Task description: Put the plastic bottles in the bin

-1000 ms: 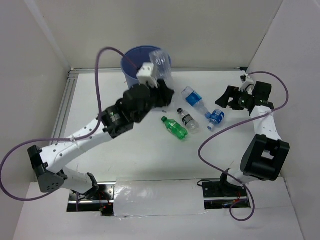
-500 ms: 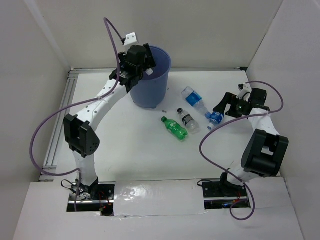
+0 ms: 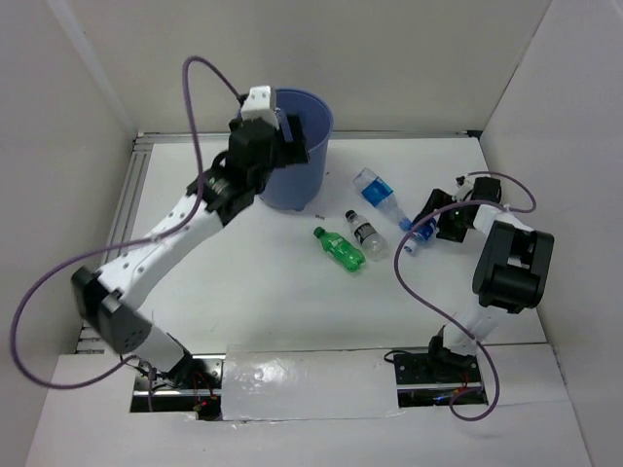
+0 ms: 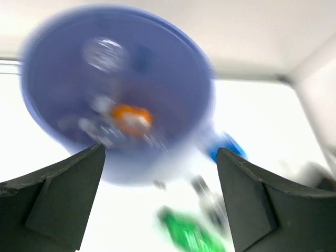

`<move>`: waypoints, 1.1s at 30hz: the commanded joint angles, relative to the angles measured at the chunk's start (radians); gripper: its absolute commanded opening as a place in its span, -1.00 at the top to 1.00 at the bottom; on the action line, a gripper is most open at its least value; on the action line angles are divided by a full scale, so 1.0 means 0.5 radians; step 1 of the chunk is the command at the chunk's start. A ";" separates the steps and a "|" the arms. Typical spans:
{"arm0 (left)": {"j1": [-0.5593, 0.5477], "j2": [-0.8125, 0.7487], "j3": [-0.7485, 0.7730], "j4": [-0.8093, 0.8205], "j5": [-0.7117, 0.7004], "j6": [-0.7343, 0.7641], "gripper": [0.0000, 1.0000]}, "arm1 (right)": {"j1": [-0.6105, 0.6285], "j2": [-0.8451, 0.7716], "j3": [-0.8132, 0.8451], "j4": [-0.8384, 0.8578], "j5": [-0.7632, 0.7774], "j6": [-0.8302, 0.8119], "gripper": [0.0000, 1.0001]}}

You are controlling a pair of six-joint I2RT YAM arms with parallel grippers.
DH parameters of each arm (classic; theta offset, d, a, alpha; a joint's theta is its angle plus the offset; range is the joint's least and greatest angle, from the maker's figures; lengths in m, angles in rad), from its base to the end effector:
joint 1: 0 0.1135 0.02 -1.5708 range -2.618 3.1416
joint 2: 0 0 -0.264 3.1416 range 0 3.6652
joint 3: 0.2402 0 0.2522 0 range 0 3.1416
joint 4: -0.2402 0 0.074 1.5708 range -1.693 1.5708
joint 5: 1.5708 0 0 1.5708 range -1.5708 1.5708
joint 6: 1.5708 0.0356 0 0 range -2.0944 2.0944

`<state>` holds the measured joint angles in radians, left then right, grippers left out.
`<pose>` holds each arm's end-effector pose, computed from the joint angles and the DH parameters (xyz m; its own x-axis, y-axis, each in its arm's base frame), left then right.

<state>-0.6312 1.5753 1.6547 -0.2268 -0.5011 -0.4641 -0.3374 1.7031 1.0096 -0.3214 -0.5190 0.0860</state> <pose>0.3045 -0.2014 0.4413 -0.1660 -0.3650 -0.9161 0.0667 0.9227 -0.3797 0.3238 -0.0949 0.1756 -0.7951 0.3580 -0.4896 0.1092 0.8785 0.4651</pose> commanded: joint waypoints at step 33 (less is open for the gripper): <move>-0.894 -0.414 -1.766 0.466 0.487 -1.388 -0.99 | 1.558 0.634 2.383 0.299 0.169 -0.301 0.18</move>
<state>-1.0805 1.3663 0.7414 -0.0528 -0.2695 -1.1267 0.4114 1.9049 2.0888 -0.1715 -0.5518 -0.0582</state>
